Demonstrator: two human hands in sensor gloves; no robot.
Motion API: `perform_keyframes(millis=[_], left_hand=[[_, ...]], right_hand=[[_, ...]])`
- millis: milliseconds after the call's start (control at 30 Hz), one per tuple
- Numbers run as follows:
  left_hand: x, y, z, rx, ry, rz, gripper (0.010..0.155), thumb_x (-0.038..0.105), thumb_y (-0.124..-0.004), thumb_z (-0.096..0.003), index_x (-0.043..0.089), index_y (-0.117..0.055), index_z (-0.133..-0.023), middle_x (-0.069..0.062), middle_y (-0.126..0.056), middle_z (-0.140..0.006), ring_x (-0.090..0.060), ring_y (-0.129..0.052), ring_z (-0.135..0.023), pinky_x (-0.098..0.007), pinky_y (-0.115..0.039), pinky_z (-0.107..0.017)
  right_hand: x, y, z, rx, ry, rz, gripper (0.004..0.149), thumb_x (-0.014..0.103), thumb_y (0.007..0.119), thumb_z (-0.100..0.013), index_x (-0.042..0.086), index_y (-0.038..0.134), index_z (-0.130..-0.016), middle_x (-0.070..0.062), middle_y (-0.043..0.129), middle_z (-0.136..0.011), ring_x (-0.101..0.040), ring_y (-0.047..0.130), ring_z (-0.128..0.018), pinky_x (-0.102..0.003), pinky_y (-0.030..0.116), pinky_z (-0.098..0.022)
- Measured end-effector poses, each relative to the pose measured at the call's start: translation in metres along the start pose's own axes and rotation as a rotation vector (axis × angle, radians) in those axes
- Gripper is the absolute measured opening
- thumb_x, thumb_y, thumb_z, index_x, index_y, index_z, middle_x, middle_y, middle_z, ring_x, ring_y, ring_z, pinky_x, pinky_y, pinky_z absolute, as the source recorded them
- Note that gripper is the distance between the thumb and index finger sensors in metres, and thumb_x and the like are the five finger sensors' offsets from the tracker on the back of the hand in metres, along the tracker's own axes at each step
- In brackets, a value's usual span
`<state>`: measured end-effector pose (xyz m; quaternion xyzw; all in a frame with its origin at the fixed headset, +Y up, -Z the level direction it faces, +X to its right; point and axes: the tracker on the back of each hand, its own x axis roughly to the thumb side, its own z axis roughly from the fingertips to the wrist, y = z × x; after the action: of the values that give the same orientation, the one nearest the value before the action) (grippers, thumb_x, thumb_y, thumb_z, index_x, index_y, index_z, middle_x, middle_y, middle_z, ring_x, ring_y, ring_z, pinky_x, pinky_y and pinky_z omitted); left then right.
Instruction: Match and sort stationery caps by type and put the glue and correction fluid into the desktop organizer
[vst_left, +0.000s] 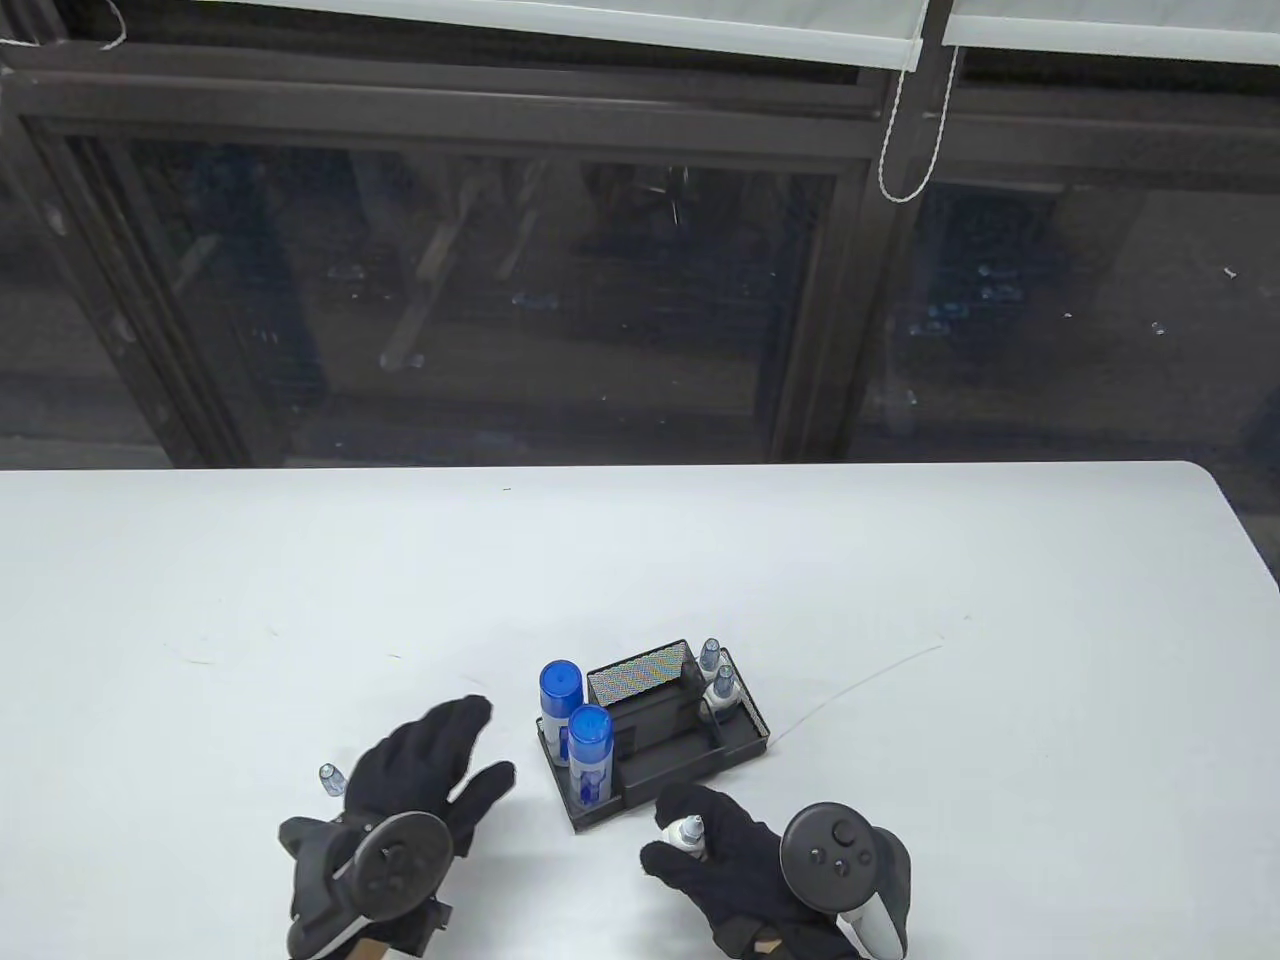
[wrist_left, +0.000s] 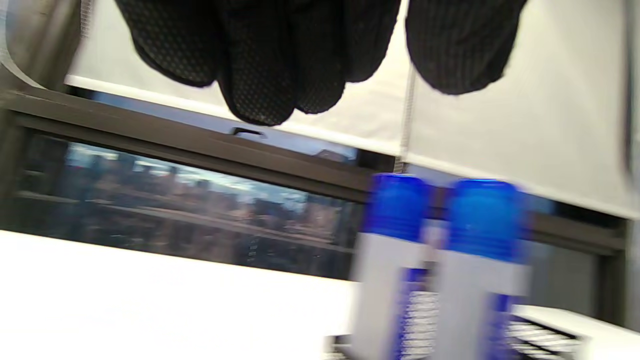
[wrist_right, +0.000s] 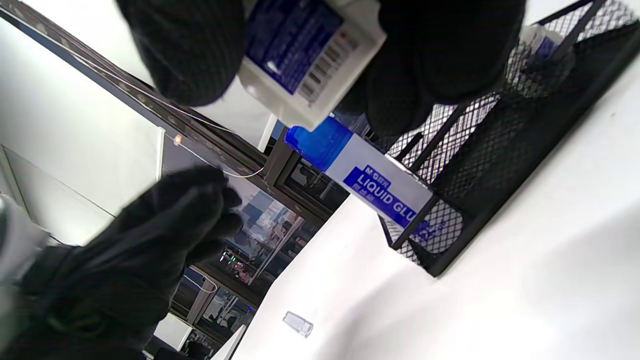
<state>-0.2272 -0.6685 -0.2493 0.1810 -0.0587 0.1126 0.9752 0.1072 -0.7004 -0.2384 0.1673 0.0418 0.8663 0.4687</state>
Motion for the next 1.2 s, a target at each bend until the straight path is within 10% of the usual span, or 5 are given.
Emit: perform_keyframes(millis=[300,800,1000,1200], left_hand=[[-0.107,-0.033,-0.003,-0.305,0.427,-0.067,0.074,0.065,-0.072,-0.0515,0.027,-0.058,-0.114,-0.011,-0.07,-0.117,-0.034,-0.085,-0.099,-0.056,-0.07,-0.07],[-0.094,-0.091,-0.002,-0.391,0.339,-0.378,0.051,0.048,-0.073,-0.0566,0.03,-0.071,-0.104,0.0,-0.091,-0.099,-0.022,-0.099,-0.084,-0.049,-0.079,-0.064],[-0.085,-0.082,-0.005,-0.358,0.313,-0.368,0.049,0.046,-0.075,-0.0559,0.03,-0.073,-0.102,0.0,-0.091,-0.098,-0.022,-0.1,-0.082,-0.047,-0.08,-0.063],[-0.03,-0.012,-0.022,-0.084,0.145,0.053,0.049,0.042,-0.073,-0.058,0.029,-0.069,-0.105,-0.001,-0.088,-0.101,-0.022,-0.099,-0.084,-0.047,-0.08,-0.062]], right_hand=[[-0.002,-0.009,0.0,-0.069,-0.011,0.002,0.06,0.04,0.087,-0.045,0.017,0.066,-0.096,-0.015,0.078,-0.092,-0.033,0.088,-0.071,-0.047,0.076,-0.054],[-0.014,-0.009,-0.005,-0.046,0.036,-0.037,0.061,0.04,0.086,-0.045,0.016,0.066,-0.097,-0.016,0.077,-0.093,-0.033,0.088,-0.071,-0.048,0.076,-0.054],[-0.015,-0.008,-0.005,-0.036,0.045,-0.036,0.061,0.039,0.086,-0.045,0.016,0.066,-0.098,-0.016,0.077,-0.093,-0.034,0.087,-0.072,-0.048,0.076,-0.054],[-0.015,-0.007,-0.006,-0.021,0.042,-0.034,0.061,0.039,0.085,-0.046,0.015,0.065,-0.098,-0.017,0.076,-0.094,-0.034,0.087,-0.073,-0.049,0.075,-0.055]])
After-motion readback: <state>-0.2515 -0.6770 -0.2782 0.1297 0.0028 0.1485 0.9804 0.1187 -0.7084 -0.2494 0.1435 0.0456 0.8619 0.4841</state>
